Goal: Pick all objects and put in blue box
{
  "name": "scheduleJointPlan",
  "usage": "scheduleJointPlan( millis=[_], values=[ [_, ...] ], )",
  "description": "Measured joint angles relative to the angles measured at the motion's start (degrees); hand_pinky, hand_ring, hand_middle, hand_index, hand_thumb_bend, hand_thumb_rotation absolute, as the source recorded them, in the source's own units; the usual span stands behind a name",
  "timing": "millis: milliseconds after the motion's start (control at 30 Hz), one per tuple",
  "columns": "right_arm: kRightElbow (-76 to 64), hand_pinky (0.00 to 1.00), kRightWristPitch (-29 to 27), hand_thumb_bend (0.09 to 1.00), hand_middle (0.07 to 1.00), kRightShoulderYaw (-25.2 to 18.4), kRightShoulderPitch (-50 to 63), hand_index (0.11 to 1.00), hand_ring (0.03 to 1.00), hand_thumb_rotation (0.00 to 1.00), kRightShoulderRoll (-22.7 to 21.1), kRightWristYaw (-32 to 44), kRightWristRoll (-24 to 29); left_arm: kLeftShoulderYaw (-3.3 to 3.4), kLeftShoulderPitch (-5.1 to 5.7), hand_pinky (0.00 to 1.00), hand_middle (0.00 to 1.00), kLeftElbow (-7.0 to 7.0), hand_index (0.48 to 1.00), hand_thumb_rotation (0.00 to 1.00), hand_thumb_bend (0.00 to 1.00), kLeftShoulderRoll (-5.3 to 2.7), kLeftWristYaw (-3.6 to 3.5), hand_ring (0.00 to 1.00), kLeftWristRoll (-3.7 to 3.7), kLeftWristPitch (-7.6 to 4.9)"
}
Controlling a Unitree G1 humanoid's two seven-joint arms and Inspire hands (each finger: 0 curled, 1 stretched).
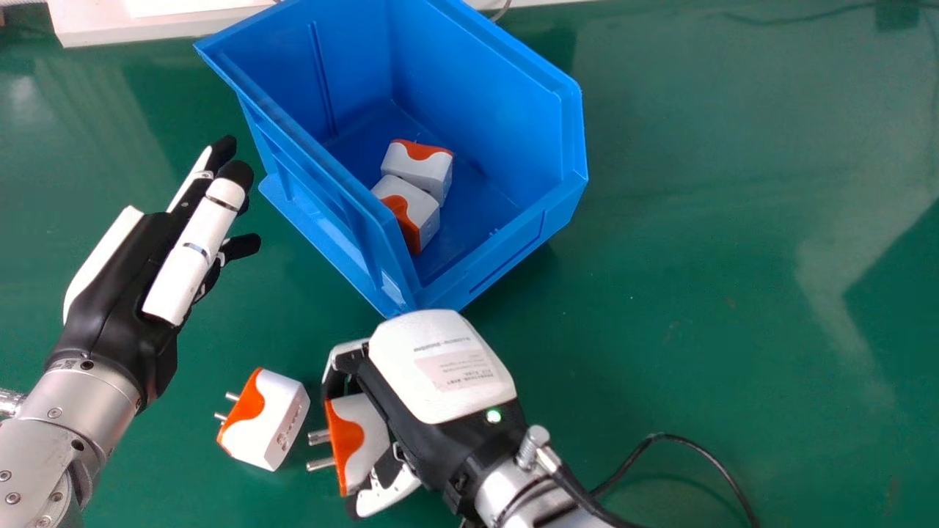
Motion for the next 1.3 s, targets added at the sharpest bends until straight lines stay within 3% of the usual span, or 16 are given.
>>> scheduleJointPlan(
  millis=[133,467,600,733,967,1133,1300],
  values=[
    [-4.3,0.41,0.3,0.514,0.504,-1.5,2.3,0.459,0.461,0.00,-0.8,0.0,0.0,0.78,-0.05,0.90,0.99,0.15,1.000,1.00,0.46,0.08,-0.28,0.98,-0.13,-0.01],
    [-15.2,0.39,1.4,0.510,0.508,-5.3,8.4,0.474,0.444,0.00,-3.4,0.1,0.0,1.43,-0.26,0.90,0.99,0.20,1.000,1.00,0.46,0.43,-1.29,0.98,-1.00,0.61],
    [-21.4,0.37,3.8,0.504,0.509,-7.5,9.9,0.492,0.440,0.00,-3.6,0.4,-1.9,1.87,-0.31,0.90,1.00,0.25,1.000,1.00,0.46,0.56,-1.35,0.98,-1.13,0.99],
    [-25.3,0.36,5.3,0.502,0.511,-8.7,11.5,0.500,0.439,0.00,-4.6,0.6,-2.8,1.88,-0.33,0.91,1.00,0.22,1.000,1.00,0.46,0.57,-1.35,0.98,-1.65,1.96],
    [-31.0,0.34,5.2,0.497,0.514,-11.0,17.4,0.509,0.438,0.00,-6.8,-0.8,-3.9,2.14,-0.39,0.91,1.00,0.13,1.000,1.00,0.46,1.05,-1.34,0.99,-1.91,2.55],
    [-34.1,0.33,4.0,0.496,0.517,-13.4,19.6,0.509,0.436,0.00,-6.9,-1.4,-3.7,2.14,-0.38,0.92,1.00,0.12,1.000,1.00,0.47,1.54,-1.34,0.99,-1.83,2.48],
    [-36.9,0.33,3.4,0.494,0.522,-15.6,21.9,0.514,0.435,0.00,-6.9,-1.1,-3.4,2.13,-0.26,0.91,1.00,0.30,1.000,1.00,0.46,1.61,-1.34,0.99,-1.46,0.96]
  ],
)
